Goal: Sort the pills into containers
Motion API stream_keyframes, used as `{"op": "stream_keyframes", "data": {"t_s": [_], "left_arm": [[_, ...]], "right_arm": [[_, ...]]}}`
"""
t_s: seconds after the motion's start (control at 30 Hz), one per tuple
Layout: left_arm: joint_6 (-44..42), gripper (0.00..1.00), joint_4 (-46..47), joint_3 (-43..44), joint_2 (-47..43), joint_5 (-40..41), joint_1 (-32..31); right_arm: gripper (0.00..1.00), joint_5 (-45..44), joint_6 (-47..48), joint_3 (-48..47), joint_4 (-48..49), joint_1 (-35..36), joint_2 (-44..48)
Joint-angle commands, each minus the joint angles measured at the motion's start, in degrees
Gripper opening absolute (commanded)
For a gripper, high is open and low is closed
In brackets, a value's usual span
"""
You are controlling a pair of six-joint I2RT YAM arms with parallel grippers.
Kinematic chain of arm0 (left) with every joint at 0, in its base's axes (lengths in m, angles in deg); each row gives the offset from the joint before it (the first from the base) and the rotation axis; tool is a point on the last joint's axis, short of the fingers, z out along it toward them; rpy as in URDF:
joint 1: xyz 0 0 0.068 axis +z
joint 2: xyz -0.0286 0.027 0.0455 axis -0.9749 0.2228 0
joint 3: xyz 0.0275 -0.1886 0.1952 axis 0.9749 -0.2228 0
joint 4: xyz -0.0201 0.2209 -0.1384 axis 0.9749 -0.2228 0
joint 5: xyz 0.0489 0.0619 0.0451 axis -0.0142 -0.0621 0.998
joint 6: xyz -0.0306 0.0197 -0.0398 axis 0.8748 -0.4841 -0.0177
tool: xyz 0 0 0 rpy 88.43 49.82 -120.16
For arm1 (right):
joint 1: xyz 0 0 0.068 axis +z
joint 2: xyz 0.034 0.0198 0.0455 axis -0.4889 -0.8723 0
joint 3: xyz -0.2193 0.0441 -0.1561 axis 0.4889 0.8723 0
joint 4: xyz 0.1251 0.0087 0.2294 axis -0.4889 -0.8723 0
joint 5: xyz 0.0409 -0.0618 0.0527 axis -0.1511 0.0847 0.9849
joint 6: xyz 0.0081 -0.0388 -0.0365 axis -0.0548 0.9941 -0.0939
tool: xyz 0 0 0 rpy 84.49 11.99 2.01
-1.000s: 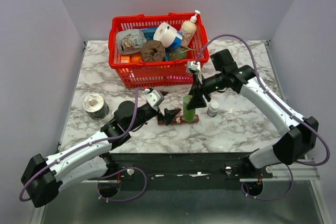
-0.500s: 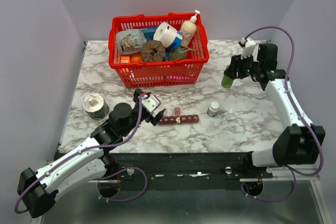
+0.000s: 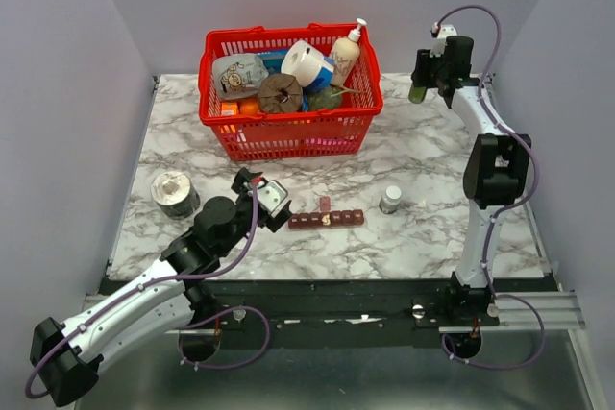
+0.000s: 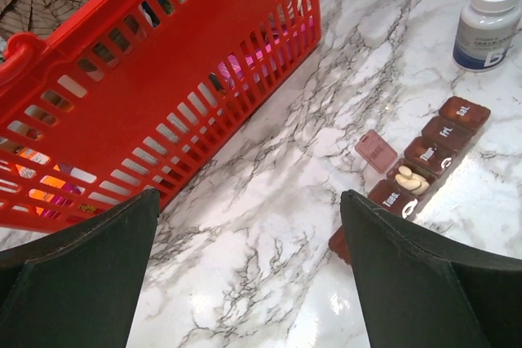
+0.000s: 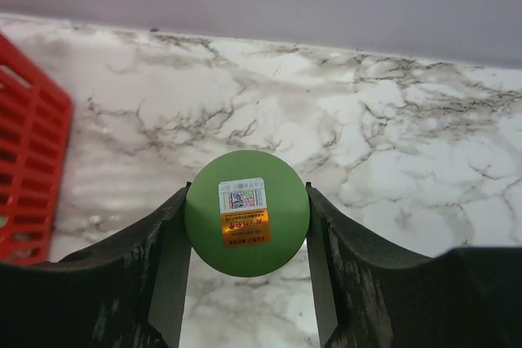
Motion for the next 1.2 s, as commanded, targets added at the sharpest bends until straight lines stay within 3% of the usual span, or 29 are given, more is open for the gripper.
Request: {"op": "stream_keyframes", "data": {"t_s": [0.0,0.1,0.4,0.73,0.83,1.03,1.13,1.17], "left_arm": [[-0.6,0.99,0.6,-1.1,-0.7,2.5,0.1],[-0.4,0.99,0.9,-1.2,0.3,1.4,0.1],[-0.3,0.99,0.8,-1.8,0.8,-1.0,0.1],[-4.9,0.97,-0.6,-2.8,3.3,-14.9,0.1],[-10.3,0.96,-2.3,-3.0,3.9,-17.7,0.1],[-20.1,0.95,-6.3,-3.6,8.5,-24.0,0.1],[-21.7,0.93,-6.4,-2.8,13.3,-27.3,0.1],[-21.9,0.93,-6.5,-2.3,14.6,-27.8,0.1]], "right_arm": [[0.21,-5.3,1.6,-7.4,3.2,0.8,-5.8],[0.24,-5.4,1.9,-8.5,4.0,1.1,-8.3],[0.5,-3.5,1.4,-11.0,3.4,1.2,-12.7],[0.81,-1.6,1.9,-10.6,1.8,1.1,-11.4],[0.83,-0.5,3.1,-8.9,1.7,1.1,-9.1],[0.95,9.2,12.7,4.3,1.7,1.0,7.5],[1.0,17.8,18.0,15.7,1.6,1.0,18.8],[1.0,24.7,19.0,18.4,1.2,1.1,21.9]]}}
